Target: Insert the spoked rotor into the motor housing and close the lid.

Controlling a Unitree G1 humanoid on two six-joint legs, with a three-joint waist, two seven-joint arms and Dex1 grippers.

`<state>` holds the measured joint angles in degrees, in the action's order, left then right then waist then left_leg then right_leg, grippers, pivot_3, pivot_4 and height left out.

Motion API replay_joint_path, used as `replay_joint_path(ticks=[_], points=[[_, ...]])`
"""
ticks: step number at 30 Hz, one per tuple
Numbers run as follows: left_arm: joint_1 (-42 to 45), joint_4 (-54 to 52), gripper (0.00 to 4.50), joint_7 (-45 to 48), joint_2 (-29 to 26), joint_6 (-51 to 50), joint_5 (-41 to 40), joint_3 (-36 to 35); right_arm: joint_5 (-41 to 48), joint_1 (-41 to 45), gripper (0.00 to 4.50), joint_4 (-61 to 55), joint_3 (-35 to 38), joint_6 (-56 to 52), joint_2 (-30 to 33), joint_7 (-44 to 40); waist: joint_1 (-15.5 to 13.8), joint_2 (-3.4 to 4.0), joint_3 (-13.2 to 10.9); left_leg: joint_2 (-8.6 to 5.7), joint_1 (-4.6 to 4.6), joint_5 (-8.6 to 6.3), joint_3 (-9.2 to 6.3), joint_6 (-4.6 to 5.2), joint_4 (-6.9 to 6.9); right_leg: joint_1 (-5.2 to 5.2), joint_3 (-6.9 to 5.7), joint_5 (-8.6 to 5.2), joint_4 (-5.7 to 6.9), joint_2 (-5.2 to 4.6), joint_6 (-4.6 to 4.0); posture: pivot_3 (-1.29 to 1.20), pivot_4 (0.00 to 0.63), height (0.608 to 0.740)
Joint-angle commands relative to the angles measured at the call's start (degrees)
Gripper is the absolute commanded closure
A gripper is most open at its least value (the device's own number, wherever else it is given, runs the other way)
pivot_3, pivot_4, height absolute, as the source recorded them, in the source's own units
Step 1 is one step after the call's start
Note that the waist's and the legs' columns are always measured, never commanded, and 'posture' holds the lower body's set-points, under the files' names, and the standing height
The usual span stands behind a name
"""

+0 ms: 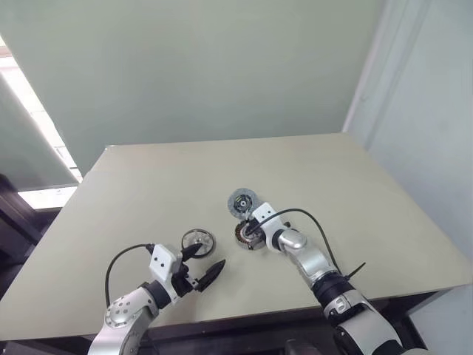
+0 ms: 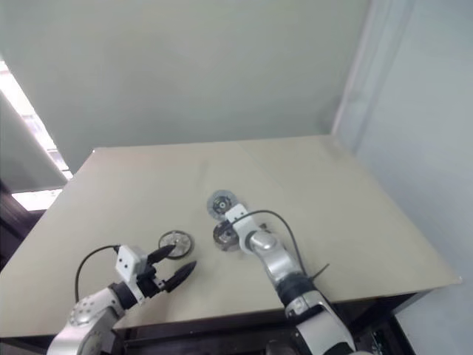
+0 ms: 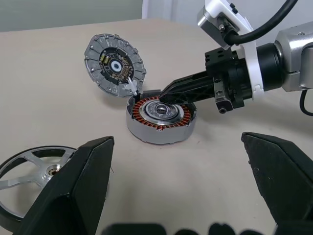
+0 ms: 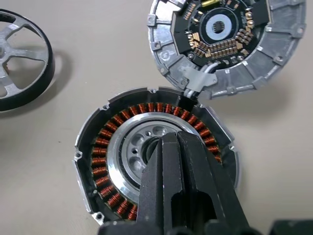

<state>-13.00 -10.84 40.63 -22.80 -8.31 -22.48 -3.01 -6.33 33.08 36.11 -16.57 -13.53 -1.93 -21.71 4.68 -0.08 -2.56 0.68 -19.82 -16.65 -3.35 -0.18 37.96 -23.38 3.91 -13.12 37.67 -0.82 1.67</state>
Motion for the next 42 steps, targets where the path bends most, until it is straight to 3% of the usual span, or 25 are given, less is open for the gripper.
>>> replay_joint_path(ticks=[1,42], points=[[0.2,-2.3,0.00,0.1,-0.3,0.6,-0.3,-0.5,0.0,1.8,4.47,-3.9,-0.2,-0.2,0.3,-1.9,0.0,0.00,0.0,0.00,0.00,0.00,0.00,0.00,0.00,0.00,0.00,0.00,0.00,0.00,0.00,0.00,0.000,0.740],[0.0,-2.6,0.00,-0.2,0.2,1.0,-0.2,-0.3,-5.2,4.7,4.47,-0.1,-3.7,-5.5,1.9,-2.6,0.0,0.00,0.0,0.00,0.00,0.00,-0.04,0.00,0.01,0.02,-0.04,0.00,0.00,0.00,0.00,0.00,0.000,0.740]])
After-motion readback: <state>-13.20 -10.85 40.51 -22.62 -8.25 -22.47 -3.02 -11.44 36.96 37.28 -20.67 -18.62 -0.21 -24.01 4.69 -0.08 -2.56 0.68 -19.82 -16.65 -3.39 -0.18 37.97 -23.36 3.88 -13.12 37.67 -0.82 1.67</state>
